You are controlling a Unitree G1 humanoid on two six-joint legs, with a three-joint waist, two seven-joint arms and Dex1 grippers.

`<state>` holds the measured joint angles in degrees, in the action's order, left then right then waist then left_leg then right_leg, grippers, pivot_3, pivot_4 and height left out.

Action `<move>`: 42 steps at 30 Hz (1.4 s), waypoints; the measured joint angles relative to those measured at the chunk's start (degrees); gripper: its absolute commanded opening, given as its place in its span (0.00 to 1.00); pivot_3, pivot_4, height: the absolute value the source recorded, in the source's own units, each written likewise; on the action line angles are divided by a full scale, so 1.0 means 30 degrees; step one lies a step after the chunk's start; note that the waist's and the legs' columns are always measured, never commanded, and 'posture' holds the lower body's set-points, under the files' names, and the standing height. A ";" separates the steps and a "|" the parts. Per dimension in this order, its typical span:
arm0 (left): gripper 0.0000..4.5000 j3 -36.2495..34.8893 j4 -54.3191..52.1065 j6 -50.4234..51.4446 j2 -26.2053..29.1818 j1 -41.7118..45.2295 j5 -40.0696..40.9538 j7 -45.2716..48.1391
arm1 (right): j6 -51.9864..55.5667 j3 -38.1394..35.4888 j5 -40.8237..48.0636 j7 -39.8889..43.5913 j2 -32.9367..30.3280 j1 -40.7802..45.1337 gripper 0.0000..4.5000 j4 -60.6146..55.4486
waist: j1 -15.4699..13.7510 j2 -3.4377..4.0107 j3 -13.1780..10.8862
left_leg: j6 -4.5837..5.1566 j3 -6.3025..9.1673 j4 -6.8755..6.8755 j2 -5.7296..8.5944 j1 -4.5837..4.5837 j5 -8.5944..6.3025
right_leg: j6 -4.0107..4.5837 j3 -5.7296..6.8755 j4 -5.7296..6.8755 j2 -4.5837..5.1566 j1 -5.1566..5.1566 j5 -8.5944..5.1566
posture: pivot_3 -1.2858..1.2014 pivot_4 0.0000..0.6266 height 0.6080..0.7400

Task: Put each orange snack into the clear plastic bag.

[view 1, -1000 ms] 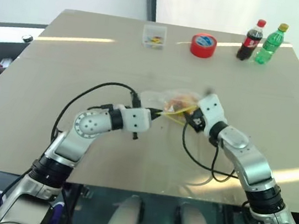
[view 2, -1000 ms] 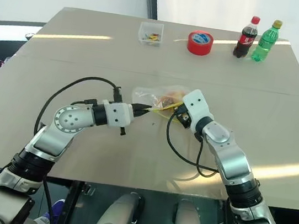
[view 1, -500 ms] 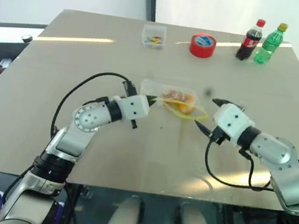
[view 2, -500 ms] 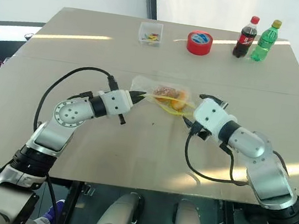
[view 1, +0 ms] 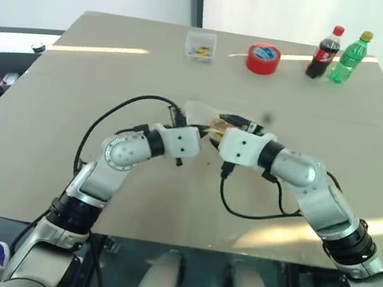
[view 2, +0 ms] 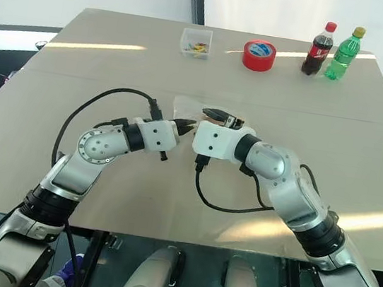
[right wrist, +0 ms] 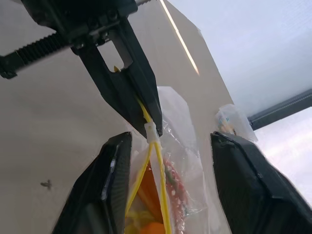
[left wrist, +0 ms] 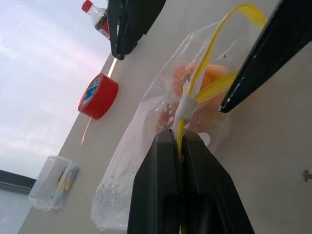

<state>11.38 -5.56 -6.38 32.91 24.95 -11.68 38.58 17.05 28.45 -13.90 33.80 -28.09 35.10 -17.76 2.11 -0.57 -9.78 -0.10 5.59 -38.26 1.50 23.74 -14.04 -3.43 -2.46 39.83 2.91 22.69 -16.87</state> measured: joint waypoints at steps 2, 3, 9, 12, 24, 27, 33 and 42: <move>0.00 0.0000 -0.0192 0.0358 -0.0081 -0.0002 -0.0063 -0.0005 | -0.0536 0.0112 -0.0571 0.0137 0.0117 0.0027 0.38 0.0318 | 0.0030 0.0000 0.0000 | 0.0000 -0.0002 0.0000 0.0001 -0.0001 0.0000 | 0.0000 -0.0001 0.0001 -0.0001 0.0001 0.0000 | 0.52 0.24 1.00; 0.00 0.0000 -0.0198 0.0381 -0.0088 -0.0002 -0.0066 -0.0005 | -0.0580 0.0119 -0.0598 0.0169 0.0117 0.0027 0.38 0.0329 | 0.0036 0.0000 0.0000 | 0.0000 -0.0003 0.0001 0.0001 0.0000 0.0000 | 0.0000 -0.0002 0.0001 -0.0001 0.0001 0.0000 | 0.52 0.24 1.00; 0.00 -0.0002 -0.0513 0.0894 -0.0202 -0.0012 -0.0163 -0.0008 | -0.1590 0.0124 -0.1383 0.0646 0.0320 0.0103 0.38 0.1031 | 0.0039 0.0000 0.0000 | 0.0000 -0.0003 0.0001 -0.0001 0.0000 0.0000 | 0.0000 -0.0002 0.0001 -0.0002 0.0001 0.0000 | 0.52 0.24 1.00; 0.00 -0.0001 -0.0623 0.0973 -0.0215 -0.0012 -0.0169 -0.0011 | -0.1785 0.0123 -0.1611 0.0742 0.0553 0.0140 0.38 0.1067 | 0.0038 0.0000 0.0000 | 0.0000 -0.0002 0.0001 -0.0001 0.0000 0.0000 | 0.0000 -0.0002 0.0002 -0.0002 0.0001 0.0000 | 0.52 0.24 1.00; 0.00 -0.0002 -0.0738 0.1200 -0.0275 -0.0061 -0.0181 -0.0016 | -0.2374 0.0090 -0.2780 0.1030 0.1053 0.0225 0.38 0.1459 | 0.0035 0.0000 0.0000 | -0.0001 -0.0001 0.0000 0.0000 -0.0002 0.0000 | 0.0000 -0.0002 0.0002 -0.0003 0.0002 0.0000 | 0.52 0.24 1.00; 0.00 -0.0001 -0.0738 0.1203 -0.0284 -0.0062 -0.0179 -0.0017 | -0.2452 0.0055 -0.2895 0.1057 0.1144 0.0225 0.38 0.1547 | 0.0036 0.0000 0.0000 | -0.0001 -0.0001 0.0001 0.0000 -0.0002 0.0000 | 0.0000 -0.0003 0.0002 -0.0002 0.0002 0.0000 | 0.52 0.24 1.00; 0.00 -0.0083 -0.0761 0.1258 -0.0332 -0.0061 -0.0175 -0.0201 | -0.2472 -0.0104 -0.3080 0.1156 0.1209 0.0225 0.10 0.1648 | 0.0035 0.0001 0.0000 | -0.0001 -0.0001 0.0001 0.0000 -0.0002 0.0000 | 0.0000 -0.0002 0.0002 -0.0003 0.0002 0.0000 | 0.52 0.24 1.00; 0.00 -0.0059 -0.0768 0.1377 -0.0360 -0.0142 -0.0176 -0.0264 | -0.2491 -0.0249 -0.3470 0.1145 0.1223 0.0225 0.10 0.1600 | 0.0037 0.0001 0.0000 | -0.0001 -0.0003 0.0000 0.0001 -0.0002 0.0000 | 0.0001 -0.0003 0.0003 -0.0003 0.0001 0.0000 | 0.52 0.24 1.00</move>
<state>11.20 -7.87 -2.25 31.83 24.52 -12.21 37.79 9.58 27.70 -24.31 37.24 -24.42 35.77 -12.96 2.22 -0.57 -9.78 -0.10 5.58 -38.25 1.51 23.73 -14.04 -3.43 -2.47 39.84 2.90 22.70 -16.86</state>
